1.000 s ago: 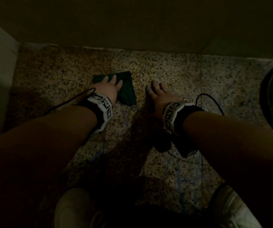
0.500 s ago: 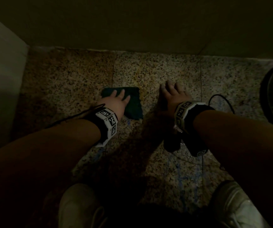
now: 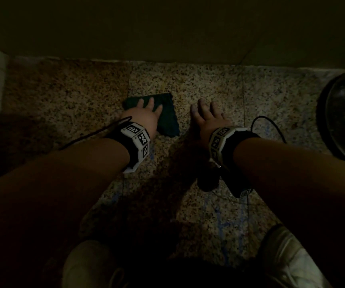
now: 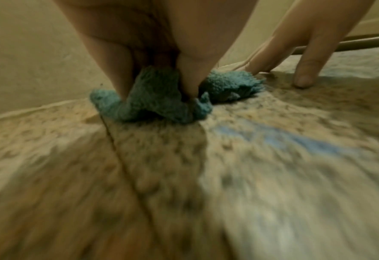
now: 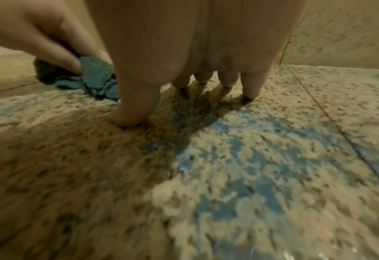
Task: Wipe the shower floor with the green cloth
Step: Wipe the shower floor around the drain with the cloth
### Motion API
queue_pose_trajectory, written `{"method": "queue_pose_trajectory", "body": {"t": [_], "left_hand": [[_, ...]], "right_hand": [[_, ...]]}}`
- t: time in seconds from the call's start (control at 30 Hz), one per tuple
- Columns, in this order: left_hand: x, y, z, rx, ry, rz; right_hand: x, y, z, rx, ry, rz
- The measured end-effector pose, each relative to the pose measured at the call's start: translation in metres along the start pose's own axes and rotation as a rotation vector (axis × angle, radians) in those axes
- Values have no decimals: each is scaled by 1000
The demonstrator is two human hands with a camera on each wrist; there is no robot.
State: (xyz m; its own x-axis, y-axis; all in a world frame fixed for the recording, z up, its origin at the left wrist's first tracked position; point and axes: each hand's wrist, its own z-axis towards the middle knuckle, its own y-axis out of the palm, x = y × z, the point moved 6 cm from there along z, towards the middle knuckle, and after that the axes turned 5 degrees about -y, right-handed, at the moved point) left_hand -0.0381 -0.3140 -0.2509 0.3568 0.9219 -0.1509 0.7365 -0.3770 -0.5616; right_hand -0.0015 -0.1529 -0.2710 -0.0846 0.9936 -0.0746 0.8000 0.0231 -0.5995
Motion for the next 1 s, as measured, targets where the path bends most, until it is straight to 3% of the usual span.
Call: {"method": "queue_pose_trajectory", "body": {"t": [0.27,0.37,0.5,0.7,1.0], "left_hand": [[7,28,-25,-27,43,46],[8,33,-29,24,60,88],[6,31,-27,119,78,137],[12,13,-12,159,92,96],[22,2,1,100,39,1]], "right_hand": [[-1,1,2,13,8,-15],[-3,3,1,2,29,-42],[-4,5,1,0,32,-45],[-4,4,0,-32,8,-5],[-3,2,-2,-29,-2,5]]}}
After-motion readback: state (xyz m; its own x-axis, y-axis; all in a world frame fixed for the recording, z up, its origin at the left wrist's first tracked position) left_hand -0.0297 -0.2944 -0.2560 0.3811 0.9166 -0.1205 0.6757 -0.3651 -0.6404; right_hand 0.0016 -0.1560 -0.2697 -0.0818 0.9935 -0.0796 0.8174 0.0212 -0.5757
